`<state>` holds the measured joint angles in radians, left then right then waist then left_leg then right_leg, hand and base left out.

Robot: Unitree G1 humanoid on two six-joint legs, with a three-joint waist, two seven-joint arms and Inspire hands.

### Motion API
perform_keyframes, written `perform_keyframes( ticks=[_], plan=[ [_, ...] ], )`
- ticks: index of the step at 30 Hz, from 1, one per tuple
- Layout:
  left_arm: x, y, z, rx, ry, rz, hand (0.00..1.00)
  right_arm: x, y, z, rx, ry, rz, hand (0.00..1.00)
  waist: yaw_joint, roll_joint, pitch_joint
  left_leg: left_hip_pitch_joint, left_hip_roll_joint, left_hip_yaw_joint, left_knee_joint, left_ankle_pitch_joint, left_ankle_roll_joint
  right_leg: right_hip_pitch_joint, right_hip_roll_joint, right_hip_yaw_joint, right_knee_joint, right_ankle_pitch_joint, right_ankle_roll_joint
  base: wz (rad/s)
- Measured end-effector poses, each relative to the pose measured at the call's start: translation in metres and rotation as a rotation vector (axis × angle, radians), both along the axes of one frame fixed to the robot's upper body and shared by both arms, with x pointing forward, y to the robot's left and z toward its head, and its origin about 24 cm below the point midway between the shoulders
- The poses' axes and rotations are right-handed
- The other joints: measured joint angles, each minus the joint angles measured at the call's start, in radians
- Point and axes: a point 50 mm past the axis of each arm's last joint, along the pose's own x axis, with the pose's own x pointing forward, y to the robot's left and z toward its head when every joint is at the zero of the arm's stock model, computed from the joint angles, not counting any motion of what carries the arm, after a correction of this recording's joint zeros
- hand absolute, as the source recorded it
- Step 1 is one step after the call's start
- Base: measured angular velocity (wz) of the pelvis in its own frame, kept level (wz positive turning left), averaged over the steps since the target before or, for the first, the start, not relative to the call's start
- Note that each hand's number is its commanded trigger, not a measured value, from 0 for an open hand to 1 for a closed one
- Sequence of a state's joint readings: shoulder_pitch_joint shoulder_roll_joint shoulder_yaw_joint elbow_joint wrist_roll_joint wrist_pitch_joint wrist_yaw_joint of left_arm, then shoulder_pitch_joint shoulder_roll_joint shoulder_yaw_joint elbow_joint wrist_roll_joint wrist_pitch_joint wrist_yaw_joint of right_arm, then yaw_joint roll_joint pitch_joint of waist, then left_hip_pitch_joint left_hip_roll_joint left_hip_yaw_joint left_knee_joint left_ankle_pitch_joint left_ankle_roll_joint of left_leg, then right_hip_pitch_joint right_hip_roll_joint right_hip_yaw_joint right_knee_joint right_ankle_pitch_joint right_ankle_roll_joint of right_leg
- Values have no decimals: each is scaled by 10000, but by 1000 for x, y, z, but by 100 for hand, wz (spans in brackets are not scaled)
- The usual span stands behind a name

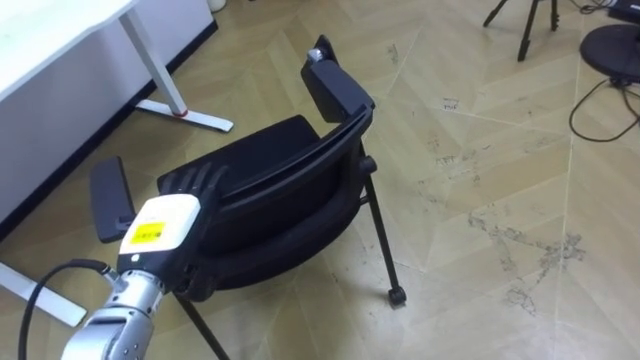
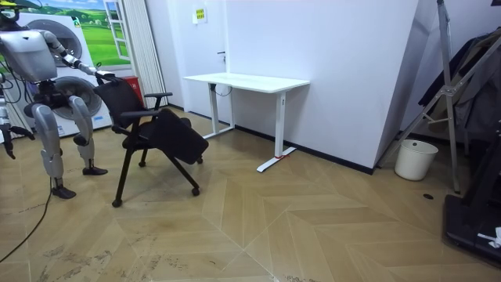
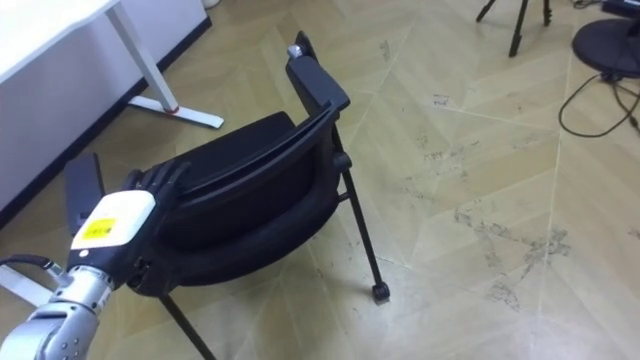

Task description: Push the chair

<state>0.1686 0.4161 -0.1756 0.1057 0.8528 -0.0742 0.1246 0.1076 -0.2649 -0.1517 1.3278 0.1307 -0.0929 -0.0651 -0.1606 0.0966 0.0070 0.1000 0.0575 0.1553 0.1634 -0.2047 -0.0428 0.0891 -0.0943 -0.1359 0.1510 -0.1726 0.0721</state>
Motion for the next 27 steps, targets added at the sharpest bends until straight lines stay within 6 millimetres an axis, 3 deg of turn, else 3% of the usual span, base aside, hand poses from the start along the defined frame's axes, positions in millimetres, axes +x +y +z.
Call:
perform_keyframes(
  ticks=[1, 2, 3, 13, 27],
  plan=[
    [0, 0, 0, 1, -2, 1, 57, 0, 0, 0, -35, -6, -49, 0, 0, 11, 2, 0, 0, 0, 0, 0, 0, 1, 0, -1, 1, 0, 0, 0],
    [0, 0, 0, 1, -10, 0, 75, 0, 0, 0, -62, -6, -74, 0, 1, 17, 1, 0, 0, 0, 0, 0, 0, 2, 0, -2, 1, 0, 0, 0],
    [1, 0, 1, 3, -35, 3, 100, 0, -1, 0, -86, -21, -134, 0, 1, 26, 3, 0, 0, 0, 0, 0, 0, 3, 0, -1, 1, 0, 0, 0],
    [16, 6, 13, -310, -594, 400, 100, -1, -1, 1, -163, -48, -247, 0, -34, 53, 22, 9, 0, 99, -25, 0, 0, 6, 8, 114, 2, 0, 0, -3],
    [16, 6, 10, -424, -676, 534, 100, 4, -1, 1, -101, -175, -193, 0, -24, 77, 10, 137, 2, 310, -136, 0, 0, -11, 18, 245, -14, 0, 0, -3]
  ],
)
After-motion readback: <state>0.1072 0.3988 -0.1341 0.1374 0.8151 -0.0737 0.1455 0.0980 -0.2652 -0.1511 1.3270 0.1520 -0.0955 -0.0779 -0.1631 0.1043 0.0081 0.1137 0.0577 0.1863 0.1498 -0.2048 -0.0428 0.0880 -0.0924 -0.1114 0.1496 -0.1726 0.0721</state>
